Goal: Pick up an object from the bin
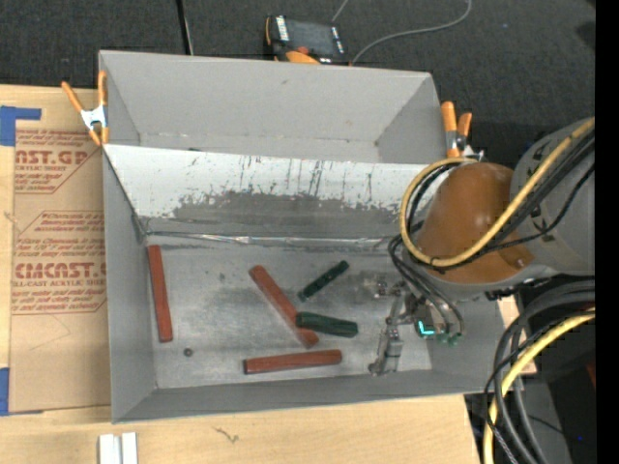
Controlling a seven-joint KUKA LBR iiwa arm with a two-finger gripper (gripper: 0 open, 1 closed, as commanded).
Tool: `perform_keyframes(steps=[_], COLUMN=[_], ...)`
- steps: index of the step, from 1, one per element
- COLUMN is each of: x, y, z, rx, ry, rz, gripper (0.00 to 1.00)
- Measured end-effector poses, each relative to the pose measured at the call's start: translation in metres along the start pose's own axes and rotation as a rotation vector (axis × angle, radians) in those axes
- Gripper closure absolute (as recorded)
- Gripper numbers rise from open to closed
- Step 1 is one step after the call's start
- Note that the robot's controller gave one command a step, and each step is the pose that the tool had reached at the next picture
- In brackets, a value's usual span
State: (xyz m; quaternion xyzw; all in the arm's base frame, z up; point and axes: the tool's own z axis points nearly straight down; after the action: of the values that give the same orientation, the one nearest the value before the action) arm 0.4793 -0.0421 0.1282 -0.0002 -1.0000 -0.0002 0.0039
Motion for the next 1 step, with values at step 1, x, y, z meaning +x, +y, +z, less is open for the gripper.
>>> perform_keyframes(steps=[1], x=[-0.0049], y=[0.0932], z=[0.0593], rx=[-0.004], ry=[-0.011], rz=[0.216], gripper=[0.0])
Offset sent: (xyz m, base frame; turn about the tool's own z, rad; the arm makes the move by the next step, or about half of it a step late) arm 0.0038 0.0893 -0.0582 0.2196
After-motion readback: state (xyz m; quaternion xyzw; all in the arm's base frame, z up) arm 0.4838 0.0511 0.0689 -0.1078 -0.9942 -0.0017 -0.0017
